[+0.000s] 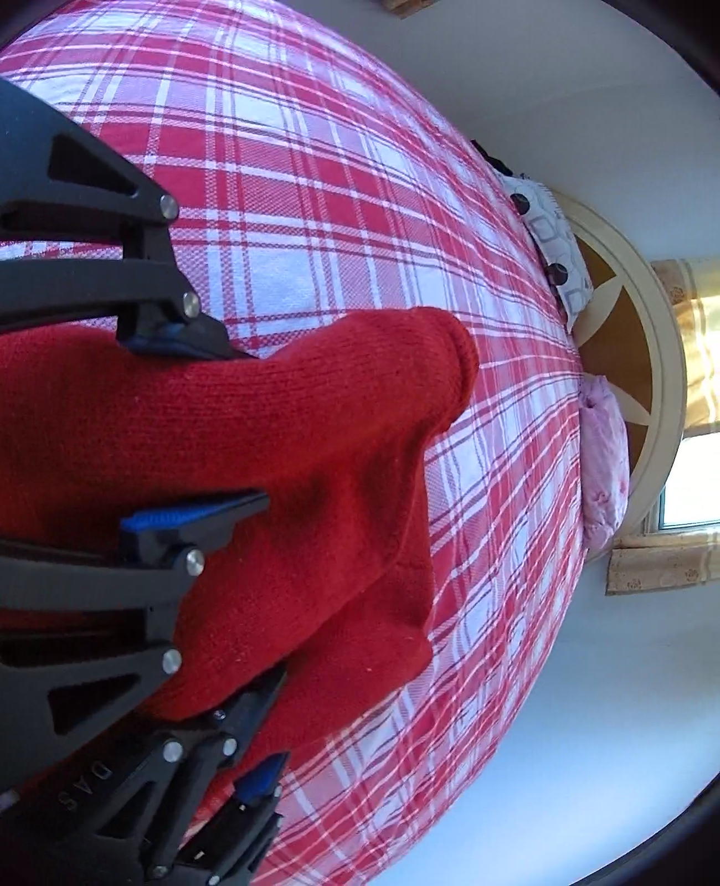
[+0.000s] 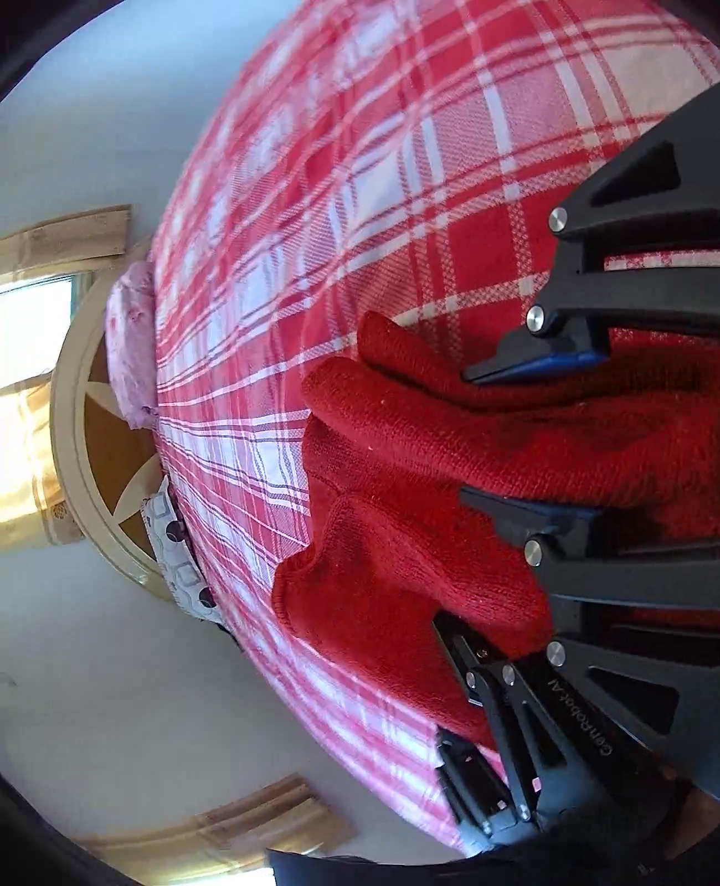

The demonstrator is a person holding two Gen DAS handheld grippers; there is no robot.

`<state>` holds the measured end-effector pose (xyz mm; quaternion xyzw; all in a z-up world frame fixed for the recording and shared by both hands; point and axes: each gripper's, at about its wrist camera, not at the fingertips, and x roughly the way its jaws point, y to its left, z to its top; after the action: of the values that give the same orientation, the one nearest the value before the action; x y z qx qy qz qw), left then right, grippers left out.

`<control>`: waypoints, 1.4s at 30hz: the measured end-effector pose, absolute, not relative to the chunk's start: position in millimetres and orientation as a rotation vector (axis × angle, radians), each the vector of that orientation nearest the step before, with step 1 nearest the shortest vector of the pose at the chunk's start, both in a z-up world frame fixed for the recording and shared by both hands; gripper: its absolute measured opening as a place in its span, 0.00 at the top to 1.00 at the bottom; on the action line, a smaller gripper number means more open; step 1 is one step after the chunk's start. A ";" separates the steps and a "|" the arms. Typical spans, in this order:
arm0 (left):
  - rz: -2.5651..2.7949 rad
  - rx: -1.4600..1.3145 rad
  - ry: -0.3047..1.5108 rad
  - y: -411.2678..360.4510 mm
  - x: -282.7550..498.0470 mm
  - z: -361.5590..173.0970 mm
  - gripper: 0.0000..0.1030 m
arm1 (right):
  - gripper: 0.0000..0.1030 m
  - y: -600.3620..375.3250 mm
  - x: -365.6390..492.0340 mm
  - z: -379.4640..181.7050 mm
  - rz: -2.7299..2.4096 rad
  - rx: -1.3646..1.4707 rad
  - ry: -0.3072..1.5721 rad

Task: Fold small clothes

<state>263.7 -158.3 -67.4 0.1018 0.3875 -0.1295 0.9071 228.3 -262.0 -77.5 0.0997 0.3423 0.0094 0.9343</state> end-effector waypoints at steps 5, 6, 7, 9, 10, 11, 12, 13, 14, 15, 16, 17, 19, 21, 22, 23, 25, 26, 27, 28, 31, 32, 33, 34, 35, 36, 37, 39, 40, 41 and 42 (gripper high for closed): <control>-0.275 0.184 0.796 -155.8 260.8 -67.6 0.58 | 0.49 -281.5 230.7 -85.2 0.051 0.343 0.713; -0.281 0.168 0.797 -153.3 260.9 -67.8 0.57 | 0.46 -285.2 231.5 -87.4 0.053 0.369 0.719; -0.289 0.142 0.802 -149.5 262.0 -68.1 0.56 | 0.43 -289.0 232.9 -90.2 0.064 0.405 0.725; -0.303 0.097 0.818 -144.5 265.4 -69.2 0.54 | 0.42 -294.3 233.8 -92.8 0.087 0.451 0.725; -0.312 0.080 0.829 -143.2 267.6 -69.3 0.52 | 0.42 -293.5 233.9 -92.9 0.090 0.454 0.725; -0.319 0.066 0.842 -141.2 270.0 -69.2 0.51 | 0.42 -292.9 233.9 -92.8 0.089 0.452 0.725; -0.333 0.044 0.862 -138.1 273.1 -68.5 0.48 | 0.42 -292.1 233.9 -92.6 0.090 0.451 0.724; -0.357 -0.004 0.883 -131.8 277.0 -68.5 0.43 | 0.41 -292.6 233.7 -92.6 0.094 0.457 0.722; -0.379 -0.075 0.909 -122.3 281.9 -70.3 0.39 | 0.41 -294.6 233.0 -93.1 0.104 0.474 0.716; -0.401 -0.174 0.957 -109.3 288.9 -75.8 0.29 | 0.41 -297.1 232.3 -93.6 0.111 0.490 0.711; -0.420 -0.275 1.010 -97.0 295.3 -83.9 0.24 | 0.41 -300.3 230.9 -94.3 0.121 0.512 0.704; -0.447 -0.376 1.032 -84.2 299.0 -90.6 0.25 | 0.41 -303.3 230.0 -95.2 0.134 0.536 0.696; -0.489 -0.458 1.030 -70.6 300.9 -92.7 0.25 | 0.41 -305.1 230.0 -95.3 0.151 0.553 0.691; -0.499 -0.410 1.040 -75.4 301.2 -90.0 0.25 | 0.41 -301.8 230.7 -94.0 0.166 0.540 0.693; -0.493 -0.379 1.039 -80.7 300.3 -89.3 0.23 | 0.41 -299.9 231.2 -93.5 0.164 0.529 0.696; -0.490 -0.361 1.034 -84.2 299.6 -89.2 0.21 | 0.41 -297.7 232.3 -93.2 0.158 0.516 0.702; -0.487 -0.303 1.016 -99.6 296.5 -88.9 0.13 | 0.39 -296.2 234.7 -93.6 0.152 0.502 0.713; -0.482 -0.267 1.011 -106.1 295.4 -88.6 0.12 | 0.39 -296.7 235.9 -94.5 0.152 0.509 0.717; -0.477 -0.225 1.006 -113.6 293.9 -87.8 0.12 | 0.38 -299.0 236.6 -95.7 0.154 0.518 0.718; -0.480 -0.197 1.001 -119.4 293.1 -86.9 0.14 | 0.38 -300.3 237.4 -96.5 0.156 0.525 0.720; -0.497 -0.231 1.013 -119.4 295.6 -89.0 0.28 | 0.40 -296.6 240.0 -96.0 0.148 0.499 0.736; -0.495 -0.238 1.013 -117.1 296.6 -89.2 0.31 | 0.52 -292.5 240.0 -94.5 0.139 0.471 0.739; -0.488 -0.237 1.006 -116.7 295.3 -87.5 0.37 | 0.58 -288.3 239.8 -92.8 0.150 0.453 0.740; -0.480 -0.222 0.997 -117.3 293.5 -84.2 0.44 | 0.62 -285.4 238.3 -91.2 0.148 0.439 0.739; -0.469 -0.190 0.985 -120.4 288.7 -80.4 0.47 | 0.64 -282.3 237.4 -88.6 0.138 0.417 0.738; -0.454 -0.144 0.968 -122.7 283.2 -75.0 0.53 | 0.65 -278.1 236.6 -85.1 0.127 0.397 0.742; -0.440 -0.100 0.953 -124.9 278.9 -70.5 0.56 | 0.66 -275.8 234.8 -82.3 0.117 0.388 0.743; -0.409 -0.031 0.925 -129.5 271.2 -63.4 0.60 | 0.68 -265.9 224.9 -71.1 0.095 0.365 0.726; -0.397 -0.016 0.908 -129.2 267.8 -58.7 0.60 | 0.68 -260.9 219.2 -66.1 0.090 0.353 0.710; -0.390 -0.009 0.892 -127.1 263.1 -54.0 0.60 | 0.68 -253.5 211.5 -60.3 0.087 0.335 0.690; -0.380 0.004 0.864 -123.6 255.2 -47.1 0.61 | 0.68 -242.7 201.3 -53.7 0.087 0.311 0.665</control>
<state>255.2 -123.6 -47.1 0.0020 0.4163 -0.1829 0.8907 201.3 -242.7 -53.7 0.1521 0.3251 0.0425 0.9324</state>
